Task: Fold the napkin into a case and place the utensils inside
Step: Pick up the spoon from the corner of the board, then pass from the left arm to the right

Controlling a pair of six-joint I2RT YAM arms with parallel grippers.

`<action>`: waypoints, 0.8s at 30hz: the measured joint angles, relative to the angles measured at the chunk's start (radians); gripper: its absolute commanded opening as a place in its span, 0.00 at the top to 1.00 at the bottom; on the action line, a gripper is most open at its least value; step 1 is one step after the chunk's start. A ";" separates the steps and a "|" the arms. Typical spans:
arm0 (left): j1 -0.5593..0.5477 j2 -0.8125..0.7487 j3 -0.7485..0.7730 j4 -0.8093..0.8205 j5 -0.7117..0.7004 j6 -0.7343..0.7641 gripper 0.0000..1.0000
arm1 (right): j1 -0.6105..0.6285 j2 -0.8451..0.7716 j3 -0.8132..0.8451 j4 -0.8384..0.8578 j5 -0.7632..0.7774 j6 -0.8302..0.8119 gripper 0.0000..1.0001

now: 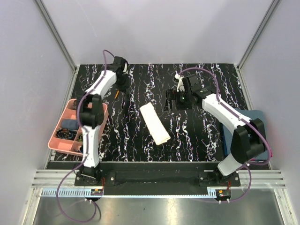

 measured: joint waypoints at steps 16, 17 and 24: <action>-0.529 -0.726 -0.587 0.071 0.015 0.070 1.00 | -0.088 0.084 0.178 -0.004 -0.412 0.085 0.26; -0.537 -0.726 -0.599 0.070 0.007 0.078 1.00 | -0.089 0.082 0.166 -0.005 -0.419 0.091 0.27; -0.576 -0.749 -0.672 0.076 -0.061 0.145 1.00 | -0.089 0.076 0.077 -0.029 -0.491 0.104 0.40</action>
